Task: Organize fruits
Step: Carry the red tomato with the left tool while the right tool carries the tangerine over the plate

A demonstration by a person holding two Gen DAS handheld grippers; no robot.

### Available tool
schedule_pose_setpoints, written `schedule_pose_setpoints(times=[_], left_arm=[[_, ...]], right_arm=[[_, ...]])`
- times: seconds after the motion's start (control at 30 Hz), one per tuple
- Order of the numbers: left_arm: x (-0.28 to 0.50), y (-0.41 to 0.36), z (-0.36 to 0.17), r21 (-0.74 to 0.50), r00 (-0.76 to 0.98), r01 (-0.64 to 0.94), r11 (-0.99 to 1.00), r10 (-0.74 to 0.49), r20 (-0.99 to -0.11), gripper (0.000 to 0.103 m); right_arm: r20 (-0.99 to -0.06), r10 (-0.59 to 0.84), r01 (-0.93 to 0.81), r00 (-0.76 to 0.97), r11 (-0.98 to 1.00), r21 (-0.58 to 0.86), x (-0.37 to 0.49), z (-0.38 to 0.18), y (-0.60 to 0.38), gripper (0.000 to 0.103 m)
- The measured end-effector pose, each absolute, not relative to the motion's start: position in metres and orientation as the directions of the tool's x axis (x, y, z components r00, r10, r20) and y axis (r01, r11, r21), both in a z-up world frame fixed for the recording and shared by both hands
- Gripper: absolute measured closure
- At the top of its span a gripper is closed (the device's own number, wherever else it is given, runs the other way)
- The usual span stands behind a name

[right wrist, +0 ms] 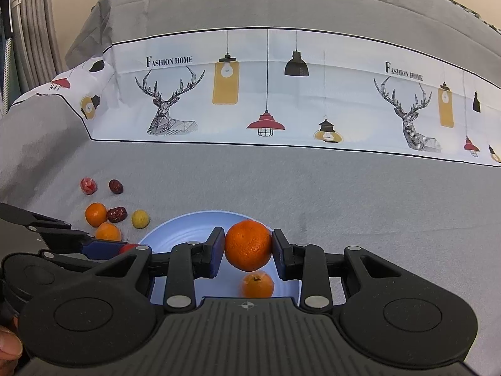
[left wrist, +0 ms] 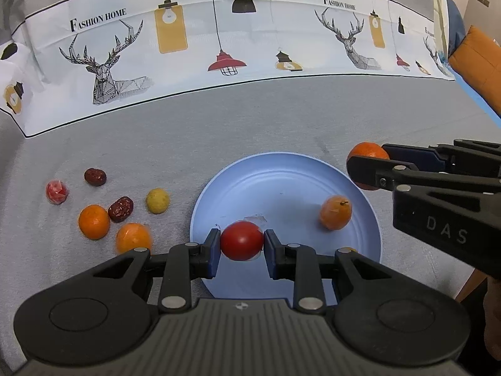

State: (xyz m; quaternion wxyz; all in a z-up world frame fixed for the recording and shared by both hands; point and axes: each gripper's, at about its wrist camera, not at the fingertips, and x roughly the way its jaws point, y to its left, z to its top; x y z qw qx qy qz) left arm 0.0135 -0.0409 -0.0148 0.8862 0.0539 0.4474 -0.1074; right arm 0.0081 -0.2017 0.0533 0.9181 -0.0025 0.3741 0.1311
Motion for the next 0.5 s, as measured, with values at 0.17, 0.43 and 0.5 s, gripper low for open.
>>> schedule_pose_setpoints(times=[0.17, 0.43, 0.5], left_arm=[[0.0127, -0.0420, -0.0160, 0.003, 0.572, 0.245, 0.970, -0.142, -0.808, 0.071], [0.0135, -0.0426, -0.0175, 0.005, 0.569, 0.248, 0.969, -0.142, -0.810, 0.071], [0.0136, -0.0427, -0.0177, 0.005, 0.569, 0.248, 0.969, -0.141, -0.810, 0.071]], right_arm=[[-0.692, 0.243, -0.253, 0.679, 0.963, 0.090, 0.0080, 0.0526, -0.2002, 0.069], [-0.698, 0.247, -0.268, 0.672, 0.960, 0.081, 0.0075, 0.0516, -0.1982, 0.068], [-0.699, 0.247, -0.270, 0.671, 0.959, 0.080, 0.0076, 0.0514, -0.1982, 0.068]])
